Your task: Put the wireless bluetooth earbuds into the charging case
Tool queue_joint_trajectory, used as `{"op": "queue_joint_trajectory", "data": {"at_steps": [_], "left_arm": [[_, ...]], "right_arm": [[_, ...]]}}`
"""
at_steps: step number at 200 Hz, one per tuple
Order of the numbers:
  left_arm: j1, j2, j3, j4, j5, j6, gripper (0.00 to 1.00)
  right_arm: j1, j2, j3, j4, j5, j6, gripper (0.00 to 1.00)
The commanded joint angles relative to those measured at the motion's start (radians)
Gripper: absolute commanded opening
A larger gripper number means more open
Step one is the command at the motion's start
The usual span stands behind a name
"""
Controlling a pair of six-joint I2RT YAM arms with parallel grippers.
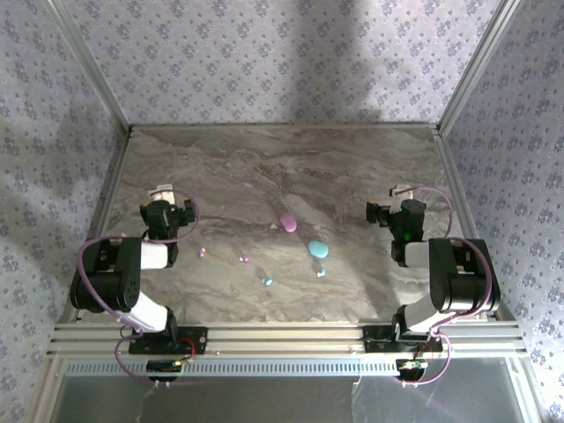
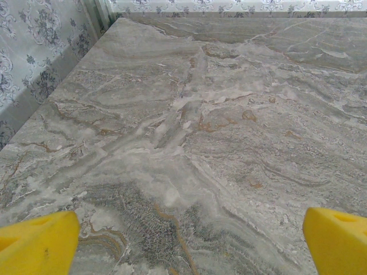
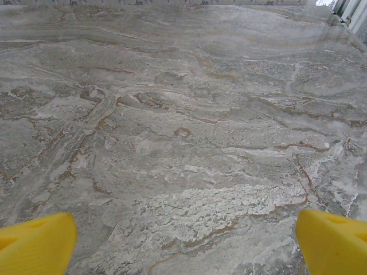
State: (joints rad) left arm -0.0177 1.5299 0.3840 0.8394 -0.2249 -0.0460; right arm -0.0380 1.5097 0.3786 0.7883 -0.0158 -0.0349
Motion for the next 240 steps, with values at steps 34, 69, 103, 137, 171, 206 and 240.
{"op": "queue_joint_trajectory", "data": {"at_steps": [34,69,103,137,171,206,240], "left_arm": [[0.002,0.003,0.010,0.013,0.003,-0.006,1.00],[0.002,0.003,0.010,0.013,0.004,-0.007,1.00],[-0.006,-0.008,0.016,-0.001,-0.005,0.000,1.00],[-0.053,-0.118,0.005,-0.062,-0.076,0.036,1.00],[-0.082,-0.271,0.039,-0.221,-0.119,0.038,1.00],[-0.116,-0.477,0.117,-0.455,-0.073,-0.076,1.00],[-0.142,-0.682,0.167,-0.641,0.047,-0.319,1.00]], "right_arm": [[-0.008,0.009,0.020,-0.006,-0.010,0.000,1.00],[-0.010,0.009,0.021,-0.006,-0.015,0.001,1.00],[-0.011,-0.013,0.036,-0.046,-0.014,0.001,1.00],[0.001,-0.138,0.024,-0.123,-0.002,-0.009,1.00],[0.045,-0.357,0.004,-0.215,0.019,-0.023,1.00],[0.112,-0.574,0.063,-0.400,0.022,0.001,1.00],[0.145,-0.748,0.172,-0.708,0.008,0.139,1.00]]}}
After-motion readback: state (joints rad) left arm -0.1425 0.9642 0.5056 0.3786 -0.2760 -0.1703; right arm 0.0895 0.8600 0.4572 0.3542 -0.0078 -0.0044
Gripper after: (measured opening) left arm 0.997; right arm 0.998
